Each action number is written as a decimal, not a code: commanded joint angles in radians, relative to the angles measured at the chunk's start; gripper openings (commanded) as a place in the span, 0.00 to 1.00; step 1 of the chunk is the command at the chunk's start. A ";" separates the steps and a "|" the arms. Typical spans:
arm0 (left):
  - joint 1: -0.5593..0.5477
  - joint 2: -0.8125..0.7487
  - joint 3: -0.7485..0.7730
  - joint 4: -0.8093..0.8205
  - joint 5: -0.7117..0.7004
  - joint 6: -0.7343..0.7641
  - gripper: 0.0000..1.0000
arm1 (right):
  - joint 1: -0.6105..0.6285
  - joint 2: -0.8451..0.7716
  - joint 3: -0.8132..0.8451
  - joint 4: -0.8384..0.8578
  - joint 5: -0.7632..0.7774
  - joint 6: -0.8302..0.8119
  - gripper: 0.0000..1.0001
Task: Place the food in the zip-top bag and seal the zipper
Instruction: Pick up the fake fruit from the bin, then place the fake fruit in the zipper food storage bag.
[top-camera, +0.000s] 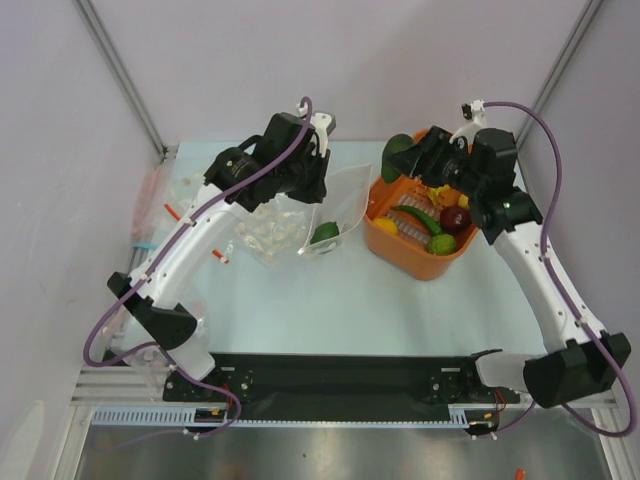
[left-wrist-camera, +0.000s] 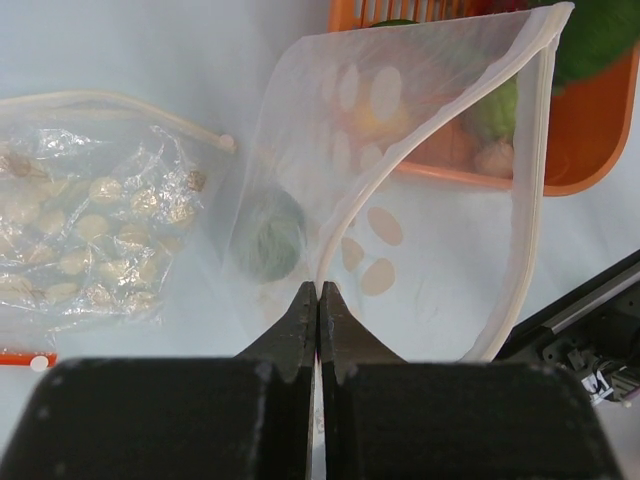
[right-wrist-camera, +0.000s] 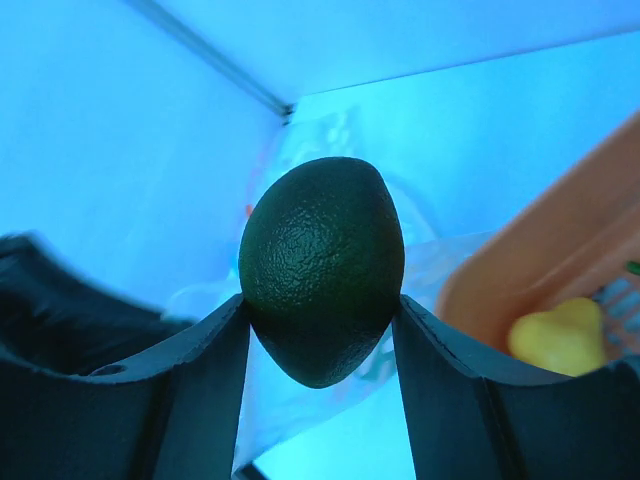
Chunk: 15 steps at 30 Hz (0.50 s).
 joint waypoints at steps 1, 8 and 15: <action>0.012 0.005 0.037 -0.014 -0.016 0.014 0.00 | 0.067 -0.094 -0.026 0.057 -0.059 -0.034 0.32; 0.016 -0.004 0.016 0.001 0.007 -0.015 0.00 | 0.196 -0.178 -0.039 0.056 -0.057 -0.024 0.32; 0.016 -0.023 0.011 0.024 0.055 -0.050 0.00 | 0.282 -0.148 -0.034 0.051 -0.012 -0.022 0.31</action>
